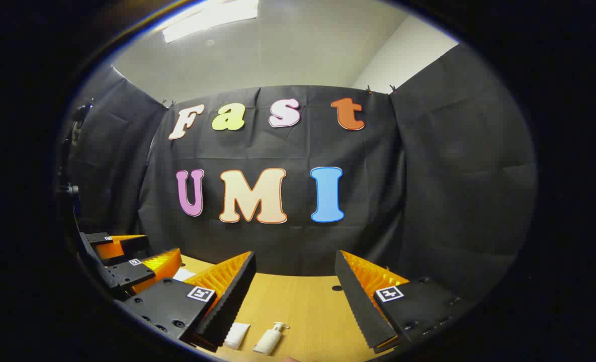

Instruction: First open the suitcase, pack the skin care products into it, and then close the suitcase.

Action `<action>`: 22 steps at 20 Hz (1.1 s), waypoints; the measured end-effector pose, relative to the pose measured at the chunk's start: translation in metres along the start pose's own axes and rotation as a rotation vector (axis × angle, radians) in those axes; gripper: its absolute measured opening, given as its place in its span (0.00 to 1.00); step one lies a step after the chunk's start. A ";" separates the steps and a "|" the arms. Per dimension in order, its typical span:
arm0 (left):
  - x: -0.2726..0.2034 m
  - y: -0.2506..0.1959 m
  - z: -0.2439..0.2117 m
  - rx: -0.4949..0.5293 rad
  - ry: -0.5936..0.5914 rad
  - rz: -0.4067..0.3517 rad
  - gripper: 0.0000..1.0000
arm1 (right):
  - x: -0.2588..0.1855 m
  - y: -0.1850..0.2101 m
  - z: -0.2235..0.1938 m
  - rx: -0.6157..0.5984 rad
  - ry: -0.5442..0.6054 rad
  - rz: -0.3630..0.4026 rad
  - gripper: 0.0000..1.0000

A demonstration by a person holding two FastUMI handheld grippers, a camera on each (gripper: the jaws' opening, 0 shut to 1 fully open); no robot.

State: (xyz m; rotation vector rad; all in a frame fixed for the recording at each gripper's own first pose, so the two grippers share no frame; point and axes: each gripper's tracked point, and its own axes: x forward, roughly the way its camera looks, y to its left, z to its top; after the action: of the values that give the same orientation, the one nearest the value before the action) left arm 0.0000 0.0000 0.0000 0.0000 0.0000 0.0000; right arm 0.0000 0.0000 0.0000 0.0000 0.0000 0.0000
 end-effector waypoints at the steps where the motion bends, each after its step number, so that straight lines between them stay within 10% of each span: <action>1: 0.001 0.001 0.002 0.003 -0.002 0.003 0.94 | 0.001 0.002 0.001 0.005 0.001 0.004 1.00; 22: 0.009 -0.014 -0.030 0.029 0.062 0.040 0.94 | 0.010 -0.007 0.000 -0.010 -0.016 0.071 1.00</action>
State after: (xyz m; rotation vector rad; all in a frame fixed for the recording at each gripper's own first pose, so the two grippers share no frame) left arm 0.0090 -0.0139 -0.0301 0.0292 0.0620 0.0397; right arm 0.0097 -0.0072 0.0001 -0.0103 -0.0157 0.0705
